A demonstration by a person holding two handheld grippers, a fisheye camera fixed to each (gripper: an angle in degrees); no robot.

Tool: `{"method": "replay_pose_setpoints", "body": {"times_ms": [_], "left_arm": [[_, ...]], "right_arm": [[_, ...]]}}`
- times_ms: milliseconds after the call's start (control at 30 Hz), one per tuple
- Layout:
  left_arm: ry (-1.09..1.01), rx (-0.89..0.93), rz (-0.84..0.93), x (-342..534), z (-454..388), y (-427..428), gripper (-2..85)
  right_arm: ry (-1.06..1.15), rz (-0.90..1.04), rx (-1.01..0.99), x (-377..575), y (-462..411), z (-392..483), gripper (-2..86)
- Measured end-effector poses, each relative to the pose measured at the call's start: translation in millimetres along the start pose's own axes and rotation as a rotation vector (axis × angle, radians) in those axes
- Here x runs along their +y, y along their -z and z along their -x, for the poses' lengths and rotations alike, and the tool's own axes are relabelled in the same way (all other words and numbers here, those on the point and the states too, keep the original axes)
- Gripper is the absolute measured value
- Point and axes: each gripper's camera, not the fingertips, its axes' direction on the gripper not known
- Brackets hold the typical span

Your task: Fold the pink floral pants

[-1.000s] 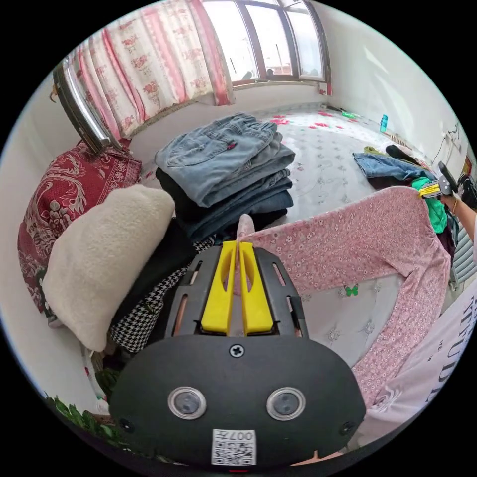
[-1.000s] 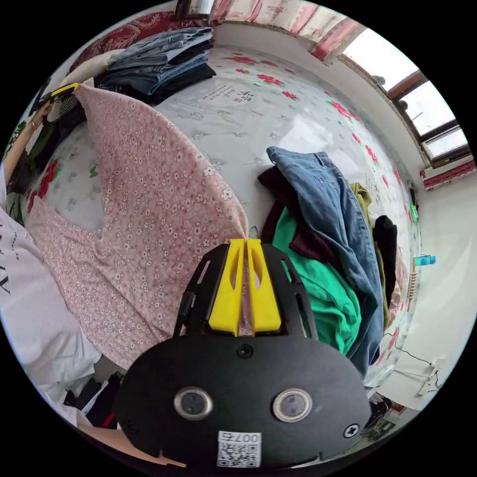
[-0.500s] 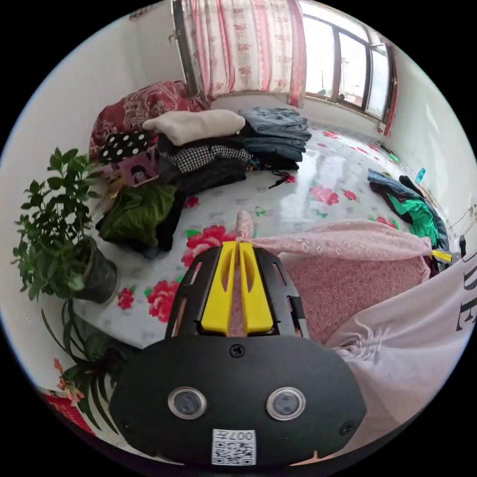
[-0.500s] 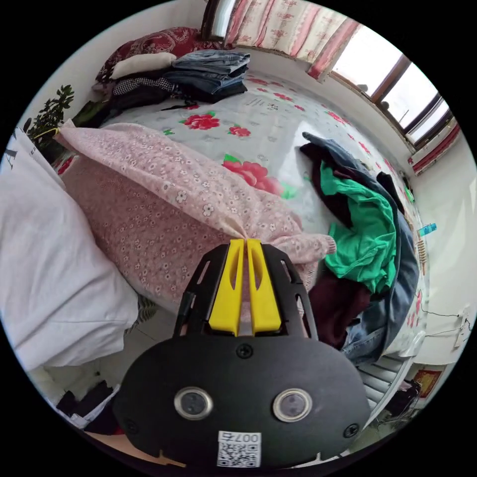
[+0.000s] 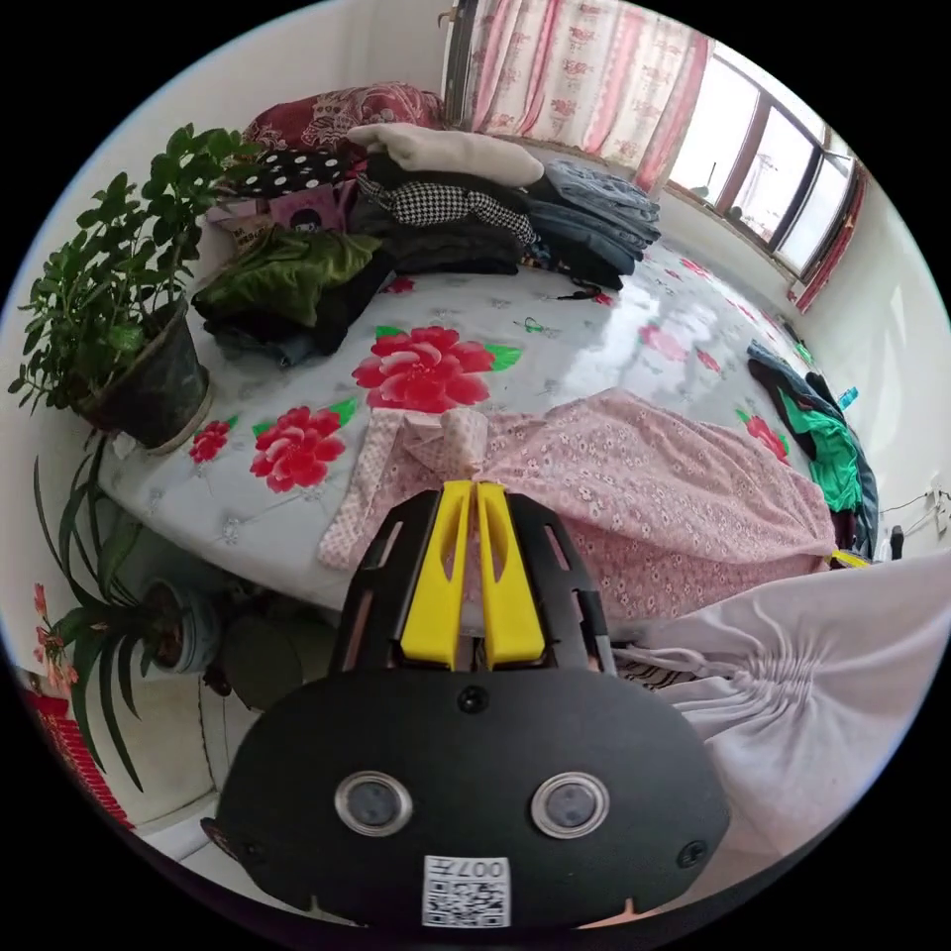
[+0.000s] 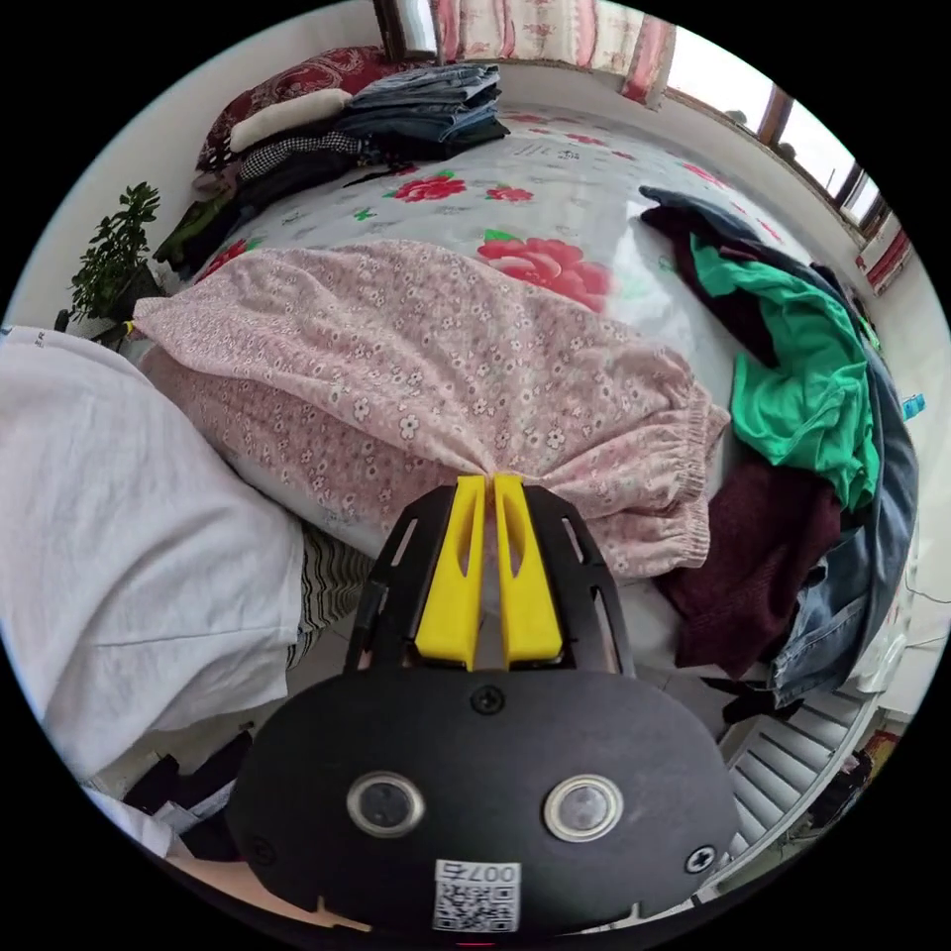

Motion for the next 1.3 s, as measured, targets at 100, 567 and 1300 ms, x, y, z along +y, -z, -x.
{"method": "replay_pose_setpoints", "body": {"times_ms": [100, 567, 1300], "left_arm": [[0.095, 0.015, 0.086, 10.1, 9.0, -18.2, 4.6], [0.343, 0.050, -0.031, 3.4, 18.2, 14.7, 3.4], [0.391, 0.078, -0.100, -39.4, 23.8, 33.7, 10.7]], "right_arm": [[-0.135, -0.052, -0.094, 21.3, -0.4, -29.1, 1.8], [-0.444, -0.102, 0.060, -23.3, 17.0, -169.2, 2.9], [-0.618, -0.297, 0.300, 6.4, 120.6, -170.1, 2.2]]}}
